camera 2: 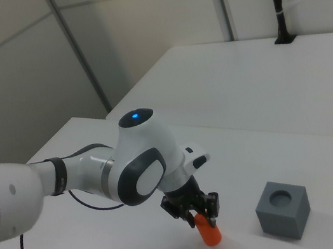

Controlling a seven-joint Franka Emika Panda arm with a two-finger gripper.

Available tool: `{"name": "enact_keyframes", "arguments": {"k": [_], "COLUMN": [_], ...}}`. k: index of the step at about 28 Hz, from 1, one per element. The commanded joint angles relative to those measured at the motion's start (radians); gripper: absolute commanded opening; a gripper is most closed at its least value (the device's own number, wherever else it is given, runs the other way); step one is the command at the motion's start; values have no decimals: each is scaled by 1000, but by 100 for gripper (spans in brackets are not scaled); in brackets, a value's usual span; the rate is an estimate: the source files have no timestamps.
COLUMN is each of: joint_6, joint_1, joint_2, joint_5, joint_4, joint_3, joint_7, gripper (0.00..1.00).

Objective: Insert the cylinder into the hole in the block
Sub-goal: 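Close the gripper around the orange cylinder and lift it, then carry the cylinder over the grey block's hole and lower it in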

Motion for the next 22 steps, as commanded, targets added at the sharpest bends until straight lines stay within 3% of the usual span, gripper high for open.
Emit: {"name": "enact_keyframes", "arguments": {"k": [1, 6, 11, 12, 17, 22], "joint_6": [17, 11, 6, 6, 7, 15], "joint_1": [6, 0, -31, -50, -116, -159], "joint_2": [8, 7, 14, 22, 83, 131], "joint_5": [-10, 4, 77, 109, 166, 177], "joint_4": [16, 54, 154, 192, 306, 357], "joint_3": [-1, -3, -12, -12, -12, -12], "joint_7": [-8, 0, 1, 1, 1, -2], "gripper": [14, 11, 11, 11, 11, 11]}}
